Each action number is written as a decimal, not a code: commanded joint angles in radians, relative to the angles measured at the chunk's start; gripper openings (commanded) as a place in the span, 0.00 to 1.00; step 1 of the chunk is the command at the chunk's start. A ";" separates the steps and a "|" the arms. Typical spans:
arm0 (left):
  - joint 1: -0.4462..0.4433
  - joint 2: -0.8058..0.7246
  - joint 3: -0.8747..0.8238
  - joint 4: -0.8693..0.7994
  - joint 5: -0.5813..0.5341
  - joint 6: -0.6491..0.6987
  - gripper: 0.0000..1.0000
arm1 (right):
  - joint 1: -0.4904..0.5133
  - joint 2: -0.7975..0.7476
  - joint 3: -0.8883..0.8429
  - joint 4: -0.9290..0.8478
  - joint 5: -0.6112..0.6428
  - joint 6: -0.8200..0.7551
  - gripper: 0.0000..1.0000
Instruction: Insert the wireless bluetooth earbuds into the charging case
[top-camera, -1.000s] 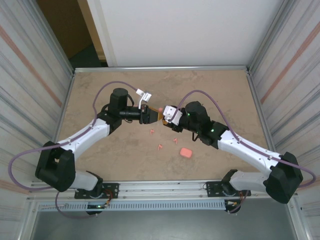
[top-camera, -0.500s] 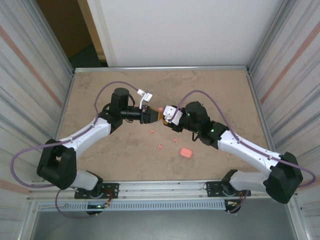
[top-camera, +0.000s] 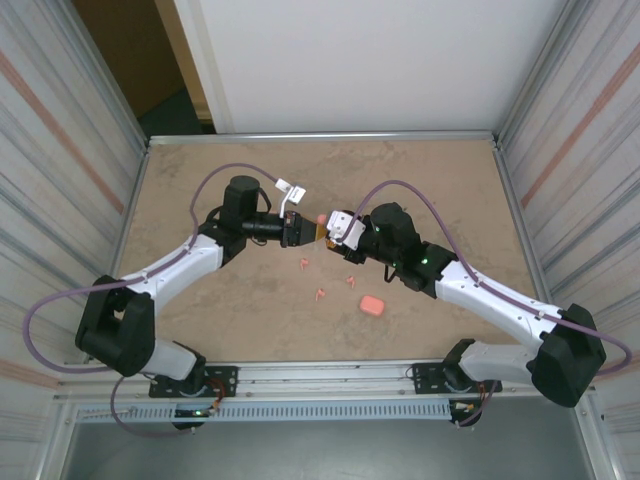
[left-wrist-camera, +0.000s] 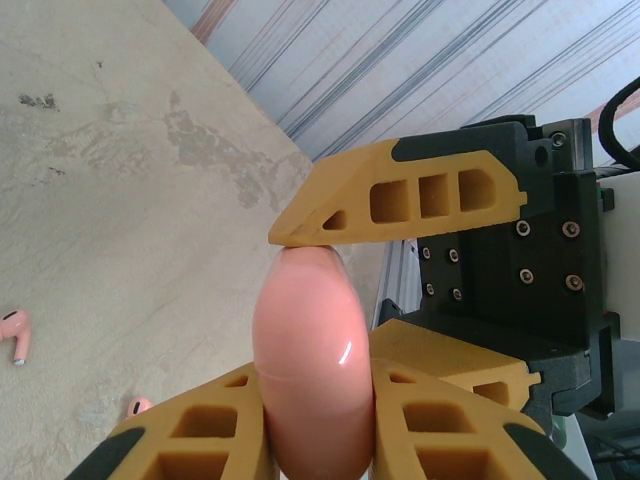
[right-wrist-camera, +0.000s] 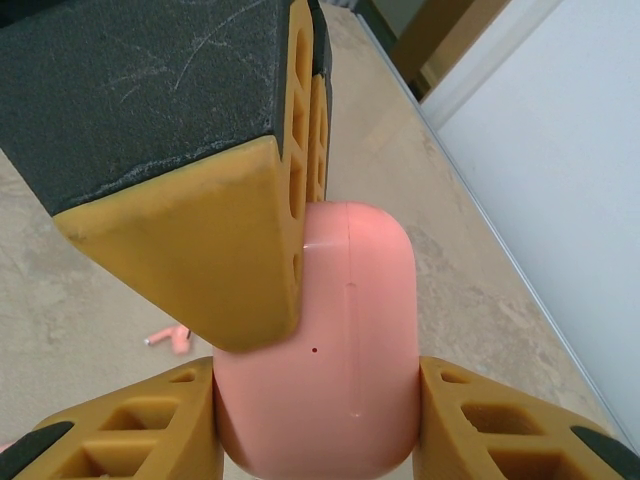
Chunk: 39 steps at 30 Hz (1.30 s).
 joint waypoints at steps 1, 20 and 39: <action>-0.007 -0.004 0.016 0.027 0.028 0.016 0.11 | -0.008 -0.029 -0.004 0.008 -0.029 0.043 0.44; 0.066 -0.179 -0.233 0.425 -0.146 0.013 0.00 | -0.192 -0.168 -0.158 0.243 -0.377 0.442 0.98; 0.064 -0.292 -0.431 0.824 -0.237 0.152 0.00 | -0.173 -0.017 -0.007 0.418 -0.612 0.833 1.00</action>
